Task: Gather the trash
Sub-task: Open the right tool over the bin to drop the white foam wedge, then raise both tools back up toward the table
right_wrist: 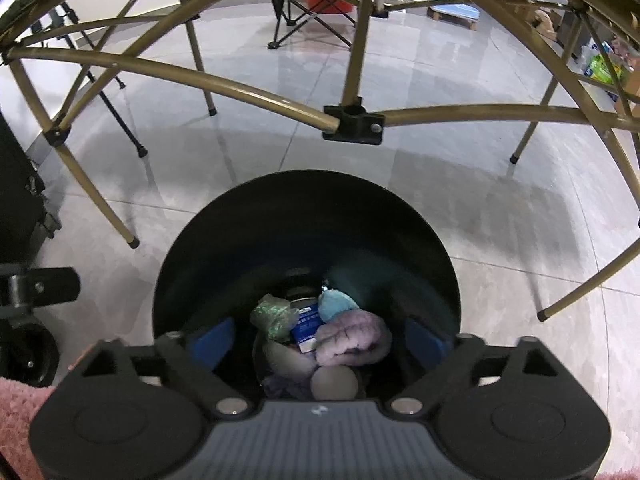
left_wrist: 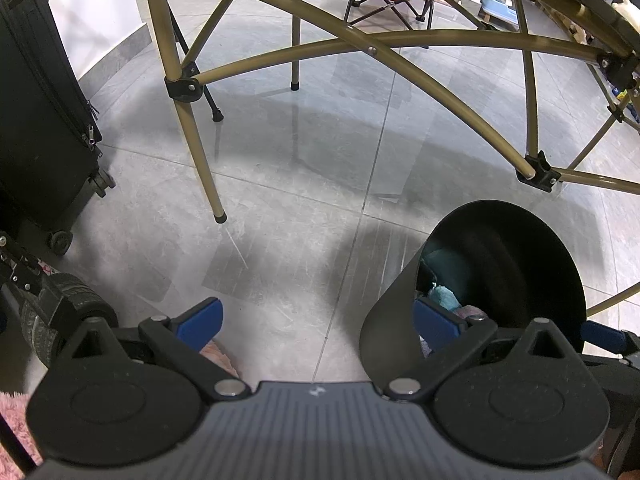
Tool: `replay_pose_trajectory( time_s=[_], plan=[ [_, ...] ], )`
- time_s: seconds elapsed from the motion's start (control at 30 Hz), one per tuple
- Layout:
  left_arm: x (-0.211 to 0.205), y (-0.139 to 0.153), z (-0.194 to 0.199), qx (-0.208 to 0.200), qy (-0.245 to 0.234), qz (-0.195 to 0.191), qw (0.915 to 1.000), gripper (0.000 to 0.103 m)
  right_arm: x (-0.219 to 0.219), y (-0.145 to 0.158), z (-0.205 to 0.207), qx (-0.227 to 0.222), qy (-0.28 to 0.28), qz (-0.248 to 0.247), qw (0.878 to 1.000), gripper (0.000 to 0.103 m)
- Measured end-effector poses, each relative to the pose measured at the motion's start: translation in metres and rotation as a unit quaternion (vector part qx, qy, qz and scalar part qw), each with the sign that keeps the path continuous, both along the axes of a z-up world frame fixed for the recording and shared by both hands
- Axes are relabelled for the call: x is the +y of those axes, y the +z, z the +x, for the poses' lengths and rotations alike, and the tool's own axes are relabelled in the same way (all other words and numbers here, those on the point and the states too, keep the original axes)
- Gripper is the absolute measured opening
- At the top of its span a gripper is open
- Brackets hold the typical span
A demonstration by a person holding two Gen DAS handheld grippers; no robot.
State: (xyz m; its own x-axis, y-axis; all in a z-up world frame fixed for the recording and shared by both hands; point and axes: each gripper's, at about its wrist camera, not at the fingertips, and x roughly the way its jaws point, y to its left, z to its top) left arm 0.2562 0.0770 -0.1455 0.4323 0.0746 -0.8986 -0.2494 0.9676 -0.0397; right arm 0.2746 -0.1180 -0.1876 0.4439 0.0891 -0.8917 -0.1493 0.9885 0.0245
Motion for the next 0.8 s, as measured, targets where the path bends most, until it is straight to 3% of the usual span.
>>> replay_pose_trajectory(
  time_s=[0.53, 0.8],
  plan=[
    [-0.003, 0.007, -0.003, -0.013, -0.004, 0.004, 0.9999, 0.103, -0.014, 0.002, 0.0, -0.002, -0.023, 0.009, 1.0, 0.099],
    [-0.007, 0.017, -0.005, -0.033, -0.008, 0.012, 0.9993, 0.103, -0.017, 0.015, -0.004, -0.029, -0.021, 0.005, 0.999, 0.099]
  ],
)
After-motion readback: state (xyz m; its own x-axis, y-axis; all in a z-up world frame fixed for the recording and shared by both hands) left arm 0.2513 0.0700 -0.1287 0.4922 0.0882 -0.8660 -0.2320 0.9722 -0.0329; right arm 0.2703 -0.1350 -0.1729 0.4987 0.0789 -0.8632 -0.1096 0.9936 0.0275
